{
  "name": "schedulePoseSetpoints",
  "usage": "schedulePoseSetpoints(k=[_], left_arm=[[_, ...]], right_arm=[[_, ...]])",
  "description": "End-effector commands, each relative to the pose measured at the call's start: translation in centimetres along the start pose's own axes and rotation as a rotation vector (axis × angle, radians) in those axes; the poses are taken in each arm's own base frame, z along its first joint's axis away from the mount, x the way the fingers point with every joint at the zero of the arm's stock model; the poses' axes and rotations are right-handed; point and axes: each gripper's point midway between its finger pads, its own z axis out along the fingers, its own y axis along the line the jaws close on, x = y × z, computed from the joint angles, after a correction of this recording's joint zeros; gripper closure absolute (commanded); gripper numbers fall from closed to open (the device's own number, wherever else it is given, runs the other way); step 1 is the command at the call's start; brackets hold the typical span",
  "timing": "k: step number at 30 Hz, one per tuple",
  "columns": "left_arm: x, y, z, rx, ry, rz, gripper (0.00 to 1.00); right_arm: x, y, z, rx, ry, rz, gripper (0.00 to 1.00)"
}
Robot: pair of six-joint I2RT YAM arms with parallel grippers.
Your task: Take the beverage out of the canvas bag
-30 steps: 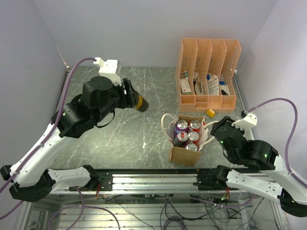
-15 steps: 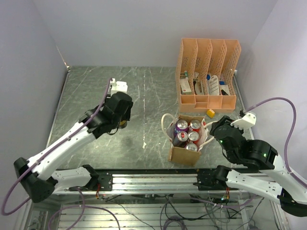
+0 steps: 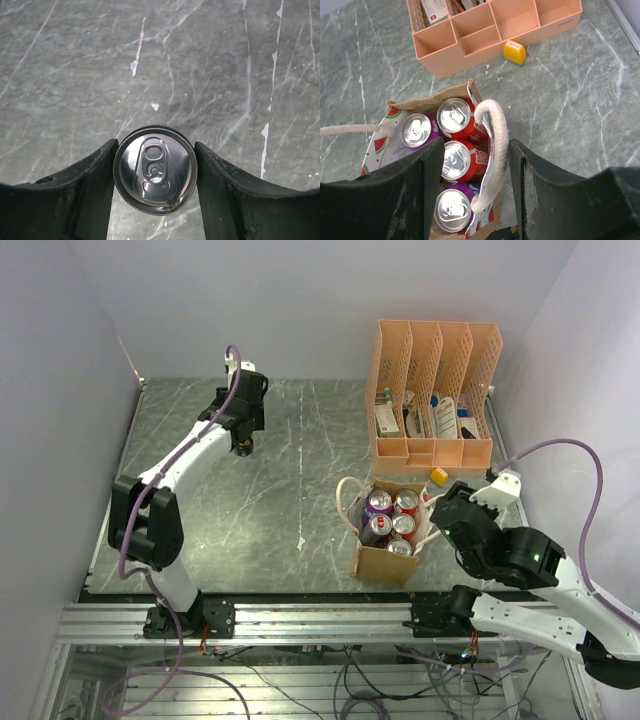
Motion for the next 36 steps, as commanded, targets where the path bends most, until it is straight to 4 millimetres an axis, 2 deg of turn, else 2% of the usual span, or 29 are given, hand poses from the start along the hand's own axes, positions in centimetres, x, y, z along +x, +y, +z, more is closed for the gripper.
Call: schedulePoseSetpoints(k=[1, 7, 19, 29, 30, 31, 33, 36], left_arm=[[-6.7, -0.5, 1.2, 0.076, -0.165, -0.09, 0.93], [-5.5, 1.7, 3.3, 0.095, -0.153, -0.142, 0.93], [-3.3, 1.7, 6.7, 0.132, -0.08, -0.108, 0.93], [-2.0, 2.0, 7.9, 0.106, -0.056, -0.066, 0.93], [-1.9, 2.0, 7.9, 0.105, -0.055, -0.063, 0.87], [-1.9, 2.1, 7.9, 0.102, -0.054, -0.063, 0.78], [-2.1, 2.3, 7.7, 0.096, -0.056, -0.063, 0.5], [-2.9, 2.6, 6.5, 0.099, -0.073, -0.069, 0.24]], right_arm=[[0.0, -0.2, 0.2, 0.02, -0.011, -0.002, 0.46], [0.1, -0.2, 0.4, 0.036, -0.012, -0.014, 0.46], [1.1, 0.5, 1.0, 0.068, 0.018, -0.087, 0.46], [0.8, 0.5, 0.7, 0.043, 0.01, -0.065, 0.45], [0.7, 0.5, 0.7, 0.042, 0.009, -0.062, 0.45], [0.7, 0.5, 0.7, 0.04, 0.009, -0.062, 0.45], [0.7, 0.4, 0.7, 0.04, 0.009, -0.06, 0.45], [0.6, 0.4, 0.7, 0.039, 0.008, -0.057, 0.45]])
